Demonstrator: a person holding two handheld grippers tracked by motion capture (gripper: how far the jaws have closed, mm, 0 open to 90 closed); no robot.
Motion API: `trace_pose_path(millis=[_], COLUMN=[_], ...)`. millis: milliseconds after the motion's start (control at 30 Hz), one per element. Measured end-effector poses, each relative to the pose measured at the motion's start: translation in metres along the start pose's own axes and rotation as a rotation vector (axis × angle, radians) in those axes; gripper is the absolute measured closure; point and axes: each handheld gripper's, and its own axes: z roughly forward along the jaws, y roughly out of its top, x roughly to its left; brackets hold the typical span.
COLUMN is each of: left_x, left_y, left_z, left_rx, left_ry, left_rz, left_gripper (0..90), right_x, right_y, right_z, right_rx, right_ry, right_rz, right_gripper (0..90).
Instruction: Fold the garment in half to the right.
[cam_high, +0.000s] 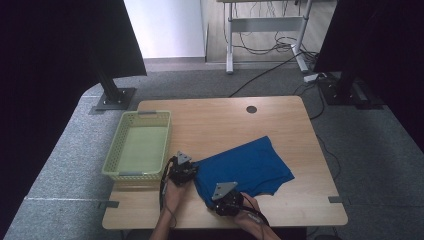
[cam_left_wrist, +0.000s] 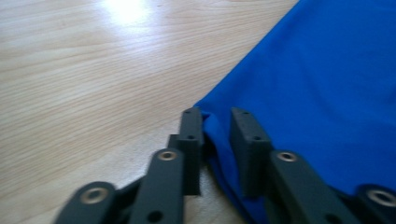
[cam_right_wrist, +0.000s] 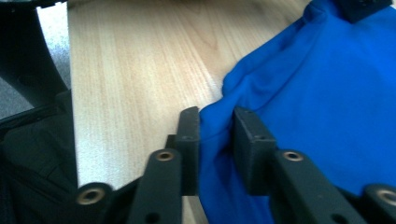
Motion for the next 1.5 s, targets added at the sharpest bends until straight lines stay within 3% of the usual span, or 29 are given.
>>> trace_pose_path(millis=[200,467,667,833,967,1200,1367,1500], left_x=[0.0,-0.003,-0.008,-0.018,-0.025,-0.034,-0.035,-0.032], left_y=[-0.001,0.001,0.012,0.027,0.034,0.028,0.028,0.025], left_z=[0.0,-0.001,-0.011,-0.013,0.001,0.03,0.03,0.025], left_rx=[-0.005,-0.003,-0.096,-0.152,-0.126,-0.016,0.016,0.021], left_ry=[-0.019,0.011,0.012,0.0,-0.026,-0.035,-0.025,-0.022], left_rz=[-0.012,0.008,0.015,0.053,0.084,0.134,0.172,0.178], left_gripper=[83.6,84.4,84.4,84.4,84.2,84.1,82.3,82.2], right_x=[-0.001,-0.004,-0.003,-0.007,-0.013,-0.026,-0.031,-0.028], right_y=[-0.001,-0.004,0.002,0.001,-0.009,-0.035,-0.043,-0.04], right_z=[-0.001,-0.003,-0.019,-0.035,-0.043,-0.046,-0.04,-0.038], right_rx=[-0.005,-0.051,-0.105,-0.139,-0.134,-0.079,-0.062,-0.051], right_ry=[-0.016,0.014,0.002,-0.025,-0.056,-0.092,-0.074,-0.068], right_rz=[0.014,0.065,0.064,0.07,0.095,0.166,0.199,0.188], right_gripper=[79.7,81.3,81.6,81.7,81.7,81.7,81.7,81.6])
